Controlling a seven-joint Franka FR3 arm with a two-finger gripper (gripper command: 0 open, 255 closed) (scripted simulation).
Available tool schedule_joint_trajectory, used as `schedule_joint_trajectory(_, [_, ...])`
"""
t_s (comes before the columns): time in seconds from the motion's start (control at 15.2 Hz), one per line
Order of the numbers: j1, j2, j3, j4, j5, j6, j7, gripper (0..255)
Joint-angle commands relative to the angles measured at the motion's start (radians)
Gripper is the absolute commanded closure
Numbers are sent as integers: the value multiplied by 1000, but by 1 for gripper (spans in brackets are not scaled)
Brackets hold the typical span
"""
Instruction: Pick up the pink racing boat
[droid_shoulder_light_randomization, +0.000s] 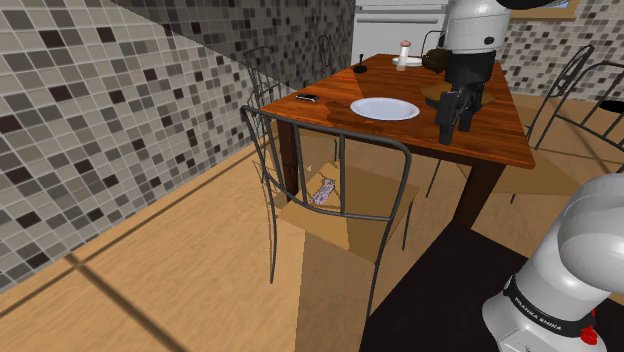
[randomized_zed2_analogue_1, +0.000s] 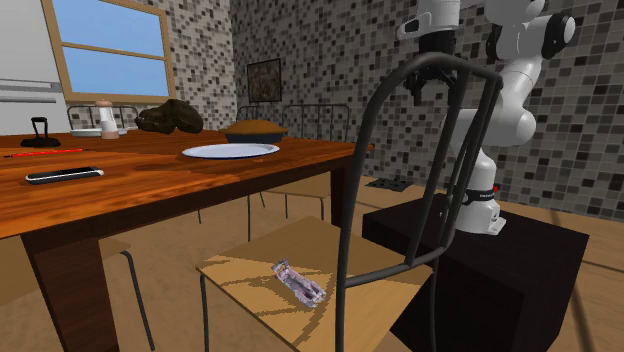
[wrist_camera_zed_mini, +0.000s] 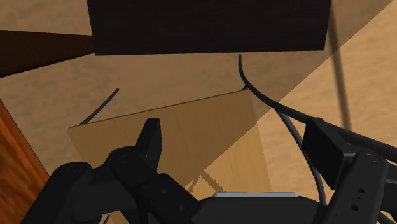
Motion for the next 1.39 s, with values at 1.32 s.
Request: schedule_joint_trajectory(1.32, [-83,686,135,107,178,617,522,0])
